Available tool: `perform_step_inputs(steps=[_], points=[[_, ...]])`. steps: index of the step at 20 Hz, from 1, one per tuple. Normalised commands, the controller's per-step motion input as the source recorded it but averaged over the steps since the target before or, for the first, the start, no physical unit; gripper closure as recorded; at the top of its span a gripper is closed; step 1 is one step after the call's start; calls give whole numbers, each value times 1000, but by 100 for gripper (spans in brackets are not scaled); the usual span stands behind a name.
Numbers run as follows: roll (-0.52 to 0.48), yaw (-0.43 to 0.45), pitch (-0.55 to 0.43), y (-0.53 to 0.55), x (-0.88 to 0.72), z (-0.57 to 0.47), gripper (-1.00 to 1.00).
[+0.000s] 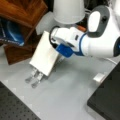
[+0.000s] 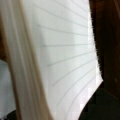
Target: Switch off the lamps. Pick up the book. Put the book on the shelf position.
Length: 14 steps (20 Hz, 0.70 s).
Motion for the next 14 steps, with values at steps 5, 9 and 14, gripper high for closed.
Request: perform_step_inputs(steps=[5,9,14], points=[[-151,166,20,-5,36,-163,-100],[-137,187,-2,-19,34,-176,-100],[-165,199,-1,-64,3,-82,-100]])
